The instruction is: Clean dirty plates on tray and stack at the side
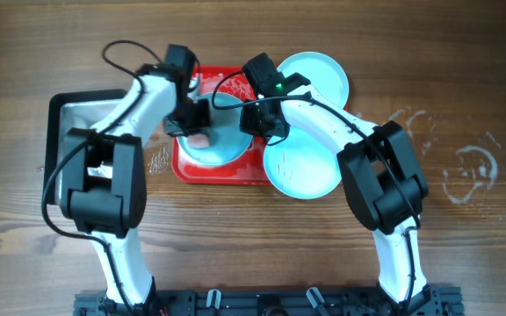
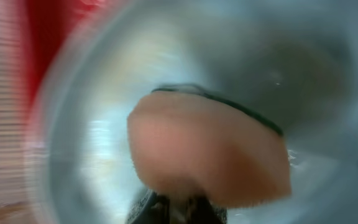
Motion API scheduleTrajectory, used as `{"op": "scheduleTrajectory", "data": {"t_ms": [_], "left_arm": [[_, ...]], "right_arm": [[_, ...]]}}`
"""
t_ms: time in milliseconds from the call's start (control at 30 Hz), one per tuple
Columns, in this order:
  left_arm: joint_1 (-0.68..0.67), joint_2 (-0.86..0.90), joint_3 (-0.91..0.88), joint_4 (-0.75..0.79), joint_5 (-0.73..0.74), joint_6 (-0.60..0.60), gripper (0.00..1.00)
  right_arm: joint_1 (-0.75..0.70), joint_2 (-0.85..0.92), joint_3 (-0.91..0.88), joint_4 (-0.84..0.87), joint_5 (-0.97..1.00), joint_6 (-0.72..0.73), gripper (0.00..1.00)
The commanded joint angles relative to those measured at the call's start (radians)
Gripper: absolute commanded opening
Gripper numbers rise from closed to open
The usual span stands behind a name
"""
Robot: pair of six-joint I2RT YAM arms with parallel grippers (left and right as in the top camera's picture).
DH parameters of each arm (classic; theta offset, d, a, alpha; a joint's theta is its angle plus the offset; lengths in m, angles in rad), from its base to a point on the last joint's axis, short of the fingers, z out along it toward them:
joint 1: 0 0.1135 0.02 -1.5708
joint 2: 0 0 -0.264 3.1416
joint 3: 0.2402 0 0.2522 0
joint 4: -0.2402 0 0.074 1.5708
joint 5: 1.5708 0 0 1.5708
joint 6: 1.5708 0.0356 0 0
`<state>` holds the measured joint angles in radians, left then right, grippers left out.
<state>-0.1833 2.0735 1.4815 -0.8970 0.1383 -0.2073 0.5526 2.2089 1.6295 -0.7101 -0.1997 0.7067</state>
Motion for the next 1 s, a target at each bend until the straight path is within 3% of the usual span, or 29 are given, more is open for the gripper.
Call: {"op": "scheduleTrajectory", "data": {"t_ms": [0, 233, 300, 333, 467, 533, 700, 967], "left_arm": [[0.029, 0.008, 0.151, -0.058, -0.087, -0.017, 0.04], [0.005, -0.049, 0.367, -0.168, -0.038, -0.017, 0.04], [-0.003, -0.067, 0.371, -0.179, -0.035, -0.023, 0.04], [-0.006, -0.076, 0.371, -0.191, -0.035, -0.039, 0.04], [-0.005, -0.084, 0.371, -0.234, -0.035, -0.070, 0.04], [-0.005, -0.084, 0.371, -0.255, -0.035, -0.070, 0.04], [-0.004, -0.084, 0.371, -0.298, -0.035, -0.071, 0.04], [0.061, -0.092, 0.371, -0.308, -0.076, -0.267, 0.04]], "right_arm": [[-0.013, 0.013, 0.008, 0.052, -0.055, -0.046, 0.04], [-0.013, -0.021, 0.027, 0.058, -0.064, -0.059, 0.06], [-0.013, -0.023, 0.027, 0.054, -0.064, -0.063, 0.18], [-0.013, -0.024, 0.027, 0.053, -0.066, -0.077, 0.31], [-0.018, -0.052, 0.027, 0.048, -0.065, -0.079, 0.53], [-0.027, -0.091, 0.027, 0.043, -0.064, -0.098, 0.60], [-0.064, -0.205, 0.027, -0.010, -0.036, -0.105, 0.64], [-0.044, -0.176, 0.000, 0.011, 0.047, -0.105, 0.62]]}}
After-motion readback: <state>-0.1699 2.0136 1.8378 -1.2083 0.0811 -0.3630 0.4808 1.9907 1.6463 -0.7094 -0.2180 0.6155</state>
